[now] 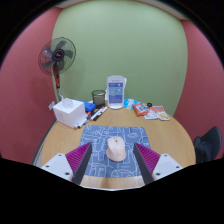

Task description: Arrange mouse

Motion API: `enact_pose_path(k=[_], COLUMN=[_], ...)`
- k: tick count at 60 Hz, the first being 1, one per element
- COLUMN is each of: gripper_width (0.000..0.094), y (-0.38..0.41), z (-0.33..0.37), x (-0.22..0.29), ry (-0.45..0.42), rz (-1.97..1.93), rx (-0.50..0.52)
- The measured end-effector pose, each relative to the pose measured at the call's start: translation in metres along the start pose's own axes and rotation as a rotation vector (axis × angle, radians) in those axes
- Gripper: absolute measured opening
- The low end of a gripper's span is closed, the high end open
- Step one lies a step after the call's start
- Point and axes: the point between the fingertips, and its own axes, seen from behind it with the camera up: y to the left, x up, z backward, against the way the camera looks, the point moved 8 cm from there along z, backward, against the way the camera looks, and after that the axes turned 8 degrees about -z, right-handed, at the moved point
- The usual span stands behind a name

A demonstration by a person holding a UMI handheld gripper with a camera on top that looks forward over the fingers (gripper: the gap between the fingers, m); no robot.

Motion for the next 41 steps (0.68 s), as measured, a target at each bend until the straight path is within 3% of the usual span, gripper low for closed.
enact_pose_path(k=[21, 41], gripper_width=[0.0842, 0.0843], y=[0.031, 0.034], z=[0.174, 0.238], x=[-0.032, -0.053], ry=[-0.066, -0.081], rz=[-0.003, 0.009], rx=[-0.077, -0.113])
